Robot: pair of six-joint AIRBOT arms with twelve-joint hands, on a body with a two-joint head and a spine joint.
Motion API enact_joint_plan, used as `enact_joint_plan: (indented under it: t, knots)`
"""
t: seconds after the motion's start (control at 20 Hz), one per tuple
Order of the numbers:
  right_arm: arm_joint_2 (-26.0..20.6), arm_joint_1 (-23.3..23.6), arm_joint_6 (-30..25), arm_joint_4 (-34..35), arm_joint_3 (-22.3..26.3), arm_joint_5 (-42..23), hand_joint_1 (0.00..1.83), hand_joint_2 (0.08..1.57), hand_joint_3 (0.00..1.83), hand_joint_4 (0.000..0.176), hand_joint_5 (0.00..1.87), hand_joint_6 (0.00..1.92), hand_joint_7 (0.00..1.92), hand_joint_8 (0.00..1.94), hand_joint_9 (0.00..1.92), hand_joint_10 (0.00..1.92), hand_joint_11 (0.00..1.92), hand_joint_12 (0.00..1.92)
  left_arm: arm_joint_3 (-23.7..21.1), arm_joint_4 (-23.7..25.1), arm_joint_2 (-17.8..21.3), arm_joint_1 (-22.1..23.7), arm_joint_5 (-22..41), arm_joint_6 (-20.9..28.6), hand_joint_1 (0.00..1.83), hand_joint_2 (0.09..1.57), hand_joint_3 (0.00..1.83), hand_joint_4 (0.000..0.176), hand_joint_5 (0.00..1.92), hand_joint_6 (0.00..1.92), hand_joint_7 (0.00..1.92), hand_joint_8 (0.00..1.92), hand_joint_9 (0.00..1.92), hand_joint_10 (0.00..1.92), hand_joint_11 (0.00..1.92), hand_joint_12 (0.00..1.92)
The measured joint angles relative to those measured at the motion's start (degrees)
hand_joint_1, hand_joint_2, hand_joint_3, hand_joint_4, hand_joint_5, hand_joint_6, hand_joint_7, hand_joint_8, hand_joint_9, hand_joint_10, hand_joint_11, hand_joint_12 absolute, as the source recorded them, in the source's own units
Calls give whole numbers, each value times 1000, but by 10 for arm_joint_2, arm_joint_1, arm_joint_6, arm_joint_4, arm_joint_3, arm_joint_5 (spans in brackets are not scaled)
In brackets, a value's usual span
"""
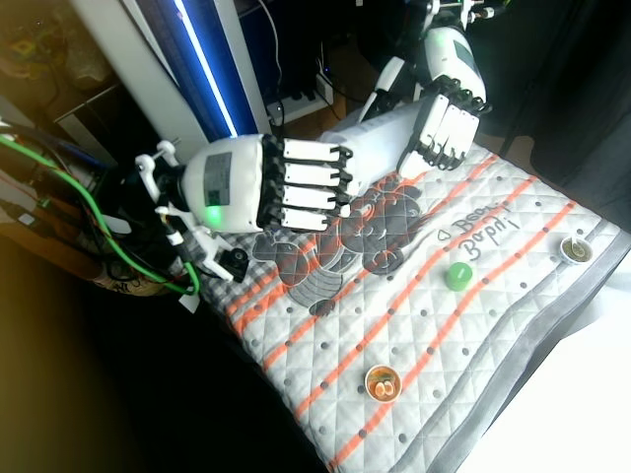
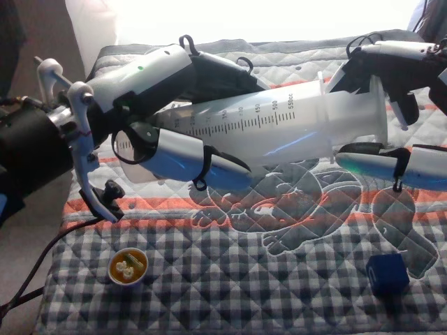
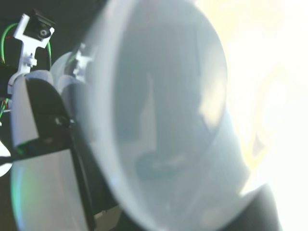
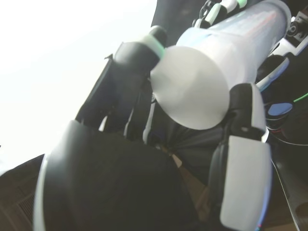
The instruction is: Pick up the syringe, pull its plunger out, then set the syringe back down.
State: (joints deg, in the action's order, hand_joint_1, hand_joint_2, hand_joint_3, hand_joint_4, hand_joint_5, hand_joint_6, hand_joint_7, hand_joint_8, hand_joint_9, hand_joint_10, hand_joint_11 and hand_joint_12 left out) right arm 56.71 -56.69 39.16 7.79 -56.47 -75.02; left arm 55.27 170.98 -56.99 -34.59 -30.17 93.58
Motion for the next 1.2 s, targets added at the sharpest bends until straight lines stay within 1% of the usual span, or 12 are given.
enact_joint_plan:
  t: [0.2,0.25,0.45,0.5,0.55,0.7,0.9,1.0,1.05,1.1,1.15,1.2]
  knots:
    - [-4,0,-3,-7,3,-5,1230,1207,5,0,752,1089,893,1432,1096,1628,1073,1871,-11,-2,14,-7,-11,2,1368,1159,0,0,853,984,926,1175,797,1455,716,1765]
    - [-7,-1,-3,-8,5,-5,1245,1178,0,0,873,902,910,1419,1089,1639,1044,1843,-13,-3,16,-10,-14,4,1368,1158,0,0,857,987,922,1176,798,1453,712,1762]
    - [-21,-10,-7,-13,8,-14,1158,1136,1,0,941,1054,1034,1515,1062,1741,1012,1883,-24,-6,27,-20,-26,4,1364,1160,3,0,864,1093,892,1188,785,1442,572,1896]
    - [-22,-10,-7,-15,8,-15,1158,1136,1,0,941,1054,1034,1515,1062,1741,1012,1883,-26,-7,30,-23,-28,5,1364,1160,3,0,864,1093,892,1188,785,1442,572,1896]
    - [-24,-12,-8,-13,8,-16,1221,1180,4,0,881,941,886,1519,1035,1744,1003,1870,-26,-7,32,-25,-32,4,1361,1170,2,0,816,1161,881,1189,788,1449,605,1880]
    - [-31,-18,-9,-10,10,-19,1149,1162,2,0,889,1131,1032,1581,1134,1779,1123,1882,-30,-9,40,-29,-35,3,1206,1178,2,0,814,1199,900,1231,795,1354,644,1821]
    - [-43,-33,-10,-6,14,-27,1148,1150,0,0,916,1102,1074,1529,1119,1745,1083,1884,-33,-10,43,-35,-38,2,1206,1168,0,0,848,1163,903,1215,791,1344,628,1809]
    - [-57,-45,-7,-1,18,-36,1153,1139,0,0,929,1082,1008,1714,1056,1920,1120,1921,-33,-10,43,-36,-42,-1,1325,1174,1,0,828,1195,869,1186,765,1411,553,1831]
    - [-62,-52,-5,2,20,-44,1155,1136,0,0,936,1073,1013,1683,1022,1921,1056,1921,-33,-10,43,-36,-43,-2,1219,1176,1,0,841,1204,875,1206,740,1317,547,1817]
    - [-65,-58,-5,6,21,-50,1157,1136,0,0,937,1069,1018,1650,1014,1905,1032,1921,-33,-10,43,-36,-44,-3,1332,1169,0,0,808,1215,891,1140,796,1379,591,1793]
    - [-68,-64,-5,10,22,-54,1157,1136,0,0,937,1069,1018,1650,1014,1905,1032,1921,-33,-10,43,-36,-44,-5,1332,1169,0,0,808,1215,891,1140,796,1379,591,1793]
    - [-72,-74,-5,16,22,-63,1149,1151,5,0,904,1121,1021,1677,1028,1912,1058,1921,-33,-10,43,-36,-43,-7,1225,1152,0,0,858,1105,961,1170,876,1363,738,1844]
